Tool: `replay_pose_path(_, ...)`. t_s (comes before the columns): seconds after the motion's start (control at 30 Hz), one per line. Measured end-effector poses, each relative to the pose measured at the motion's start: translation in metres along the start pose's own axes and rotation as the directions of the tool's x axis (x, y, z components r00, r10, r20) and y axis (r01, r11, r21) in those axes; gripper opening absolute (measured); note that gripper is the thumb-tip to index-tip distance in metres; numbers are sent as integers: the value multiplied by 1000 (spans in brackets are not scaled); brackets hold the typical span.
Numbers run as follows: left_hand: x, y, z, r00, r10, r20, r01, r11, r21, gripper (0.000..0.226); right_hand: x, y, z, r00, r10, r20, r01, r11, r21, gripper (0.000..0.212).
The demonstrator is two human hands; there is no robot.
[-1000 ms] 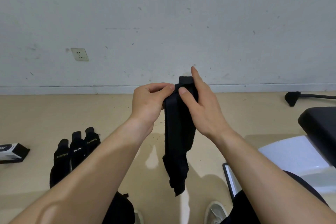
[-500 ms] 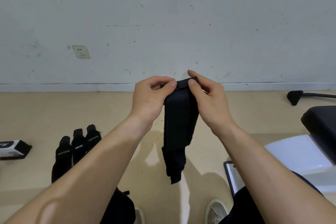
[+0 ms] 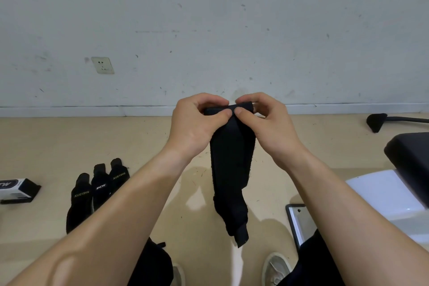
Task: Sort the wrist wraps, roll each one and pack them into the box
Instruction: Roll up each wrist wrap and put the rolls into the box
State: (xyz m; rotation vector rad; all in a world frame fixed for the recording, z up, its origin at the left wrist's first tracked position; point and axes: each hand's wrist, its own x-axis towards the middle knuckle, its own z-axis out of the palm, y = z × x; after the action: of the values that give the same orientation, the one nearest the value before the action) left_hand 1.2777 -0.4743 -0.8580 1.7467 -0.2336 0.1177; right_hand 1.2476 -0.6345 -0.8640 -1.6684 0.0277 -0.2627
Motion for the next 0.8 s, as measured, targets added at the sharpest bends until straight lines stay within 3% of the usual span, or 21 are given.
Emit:
replay_pose_path(0.13, -1, 6, -3, 996, 67, 53, -69, 996, 53, 22, 0, -3, -4, 988, 38, 148, -43, 998, 36, 11)
replay_pose_path(0.23, 0, 7, -7, 993, 40, 109, -39, 999, -17, 32, -1, -4, -6, 982, 19, 190, -45, 990, 133, 10)
replay_pose_path(0.4, 2, 2, -12, 975, 55, 215, -65, 997, 37, 10, -2, -3, -2, 981, 14, 191, -56, 975, 215, 13)
replay_pose_path(0.67, -1, 3, -8, 982, 89, 169, -84, 996, -34, 20, 0, -4, 2, 991, 45, 122, -68, 978, 195, 16)
replay_pose_path(0.8, -1, 6, -8, 989, 74, 125, -71, 997, -28, 22, -1, -5, 2, 980, 82, 183, -123, 966, 226, 10)
